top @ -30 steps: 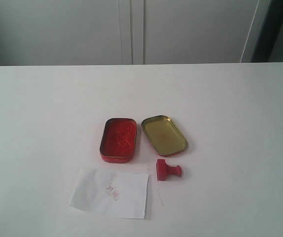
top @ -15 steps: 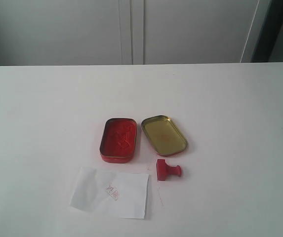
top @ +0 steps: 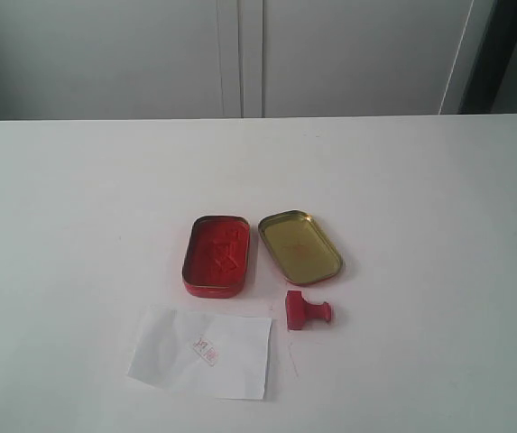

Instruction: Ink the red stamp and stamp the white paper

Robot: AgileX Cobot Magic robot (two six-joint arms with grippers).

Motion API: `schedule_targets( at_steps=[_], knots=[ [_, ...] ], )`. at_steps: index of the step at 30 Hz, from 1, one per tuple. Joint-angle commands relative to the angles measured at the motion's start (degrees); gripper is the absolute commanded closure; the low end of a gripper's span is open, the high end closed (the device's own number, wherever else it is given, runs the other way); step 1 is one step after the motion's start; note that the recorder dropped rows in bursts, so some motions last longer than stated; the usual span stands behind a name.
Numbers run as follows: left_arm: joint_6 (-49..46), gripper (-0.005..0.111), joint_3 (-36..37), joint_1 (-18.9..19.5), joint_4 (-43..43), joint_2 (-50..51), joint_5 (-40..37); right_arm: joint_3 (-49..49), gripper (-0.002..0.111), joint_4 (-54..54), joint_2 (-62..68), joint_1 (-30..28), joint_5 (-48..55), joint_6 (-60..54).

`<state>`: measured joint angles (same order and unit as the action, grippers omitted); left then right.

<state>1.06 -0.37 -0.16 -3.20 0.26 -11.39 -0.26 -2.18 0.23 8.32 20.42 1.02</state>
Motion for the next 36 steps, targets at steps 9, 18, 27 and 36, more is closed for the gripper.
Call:
schedule_targets(
  at_steps=[9,18,27,36],
  knots=[
    [0.03,0.107,0.37,0.07,-0.22,-0.26,0.24,0.26,0.108,-0.41,-0.23,-0.45,-0.98,0.31],
    [0.03,0.107,0.37,0.07,-0.22,-0.26,0.24,0.26,0.108,-0.41,-0.23,-4.02,-0.86,0.31],
    [0.03,0.107,0.37,0.07,-0.22,-0.26,0.24,0.26,0.108,-0.41,-0.23,-4.95,-0.86,0.31],
    [0.03,0.107,0.37,0.07,-0.22,-0.26,0.24,0.26,0.108,-0.41,-0.23,-4.95,-0.86,0.31]
  ],
)
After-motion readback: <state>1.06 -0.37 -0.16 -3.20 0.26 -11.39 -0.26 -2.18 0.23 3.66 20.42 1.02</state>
